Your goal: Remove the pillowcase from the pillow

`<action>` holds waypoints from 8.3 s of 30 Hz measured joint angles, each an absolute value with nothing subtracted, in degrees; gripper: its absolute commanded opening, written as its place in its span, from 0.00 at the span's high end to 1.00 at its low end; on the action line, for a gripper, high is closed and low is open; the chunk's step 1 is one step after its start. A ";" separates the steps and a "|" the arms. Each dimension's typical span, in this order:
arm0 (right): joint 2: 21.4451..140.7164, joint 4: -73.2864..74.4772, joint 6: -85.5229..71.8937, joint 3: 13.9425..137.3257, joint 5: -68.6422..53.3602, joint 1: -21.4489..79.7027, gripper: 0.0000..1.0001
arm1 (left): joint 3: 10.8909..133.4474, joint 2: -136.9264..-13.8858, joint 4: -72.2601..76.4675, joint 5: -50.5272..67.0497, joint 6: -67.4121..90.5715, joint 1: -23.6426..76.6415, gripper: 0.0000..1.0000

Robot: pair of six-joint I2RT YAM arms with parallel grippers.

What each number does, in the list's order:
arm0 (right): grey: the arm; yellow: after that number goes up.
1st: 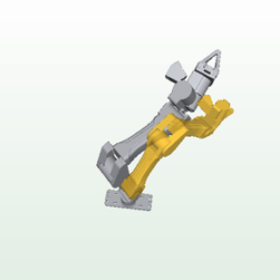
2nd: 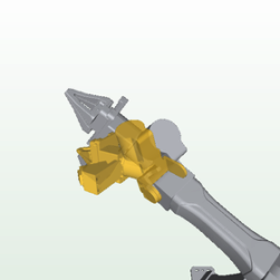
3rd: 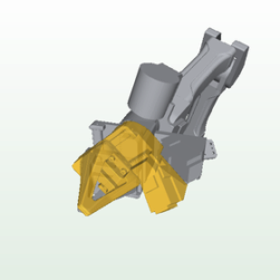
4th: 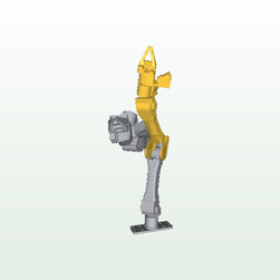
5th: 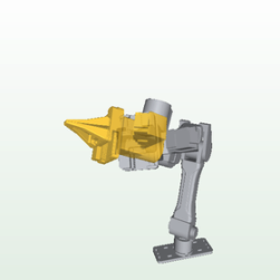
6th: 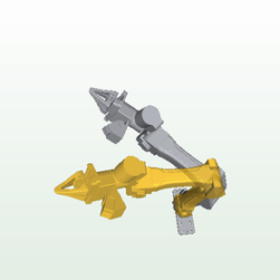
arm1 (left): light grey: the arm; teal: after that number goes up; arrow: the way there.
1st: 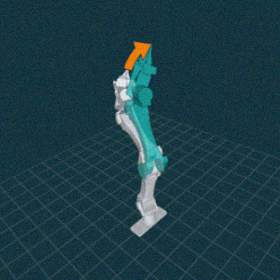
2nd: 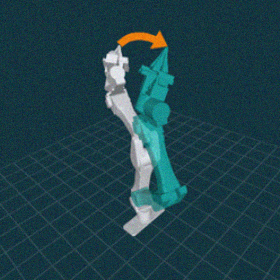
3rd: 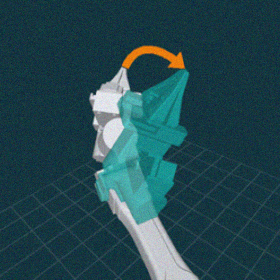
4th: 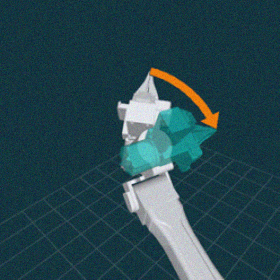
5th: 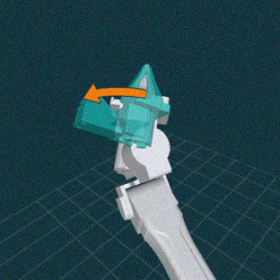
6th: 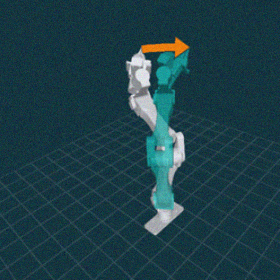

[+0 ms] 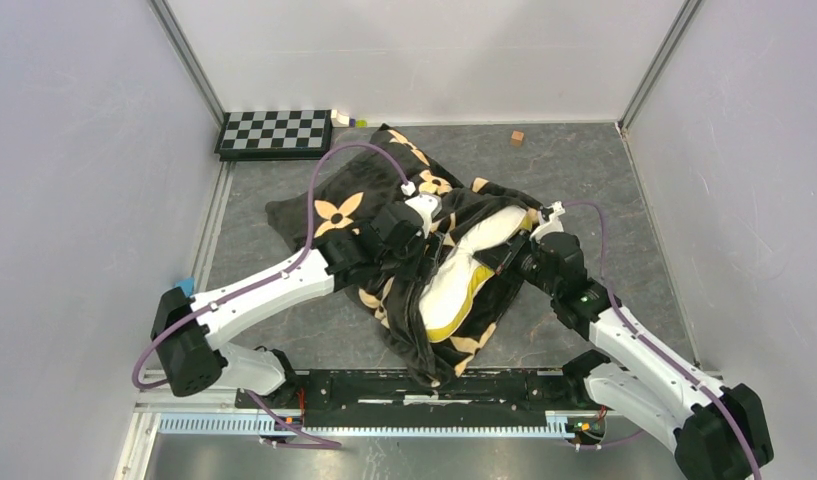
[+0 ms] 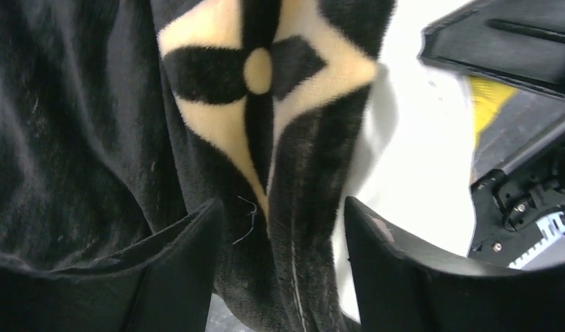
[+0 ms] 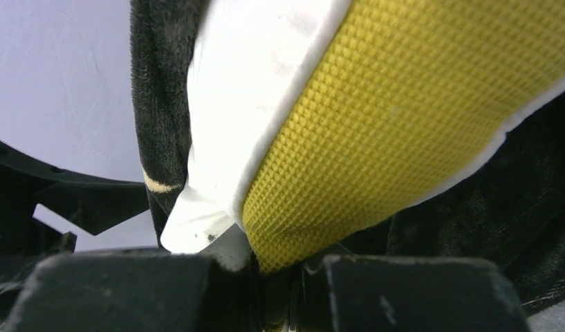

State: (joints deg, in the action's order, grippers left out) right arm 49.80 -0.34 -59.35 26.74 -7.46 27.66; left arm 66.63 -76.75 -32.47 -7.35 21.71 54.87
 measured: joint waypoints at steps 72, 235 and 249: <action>51.07 3.07 -55.02 42.06 -16.64 18.33 0.64 | 78.35 -82.24 -35.68 -23.44 23.27 65.19 0.98; 61.08 -5.80 -35.03 19.46 -2.39 17.32 1.00 | 42.15 -51.59 -49.15 -3.25 56.01 15.44 0.00; 52.18 -7.16 -35.64 14.76 1.56 17.58 1.00 | 35.64 -40.45 -52.12 -10.90 72.75 15.42 0.00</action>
State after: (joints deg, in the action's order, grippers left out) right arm 52.18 -7.16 -35.64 14.76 1.56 17.58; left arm 35.64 -40.45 -52.12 -10.90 72.75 15.42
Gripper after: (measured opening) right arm 0.052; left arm 0.994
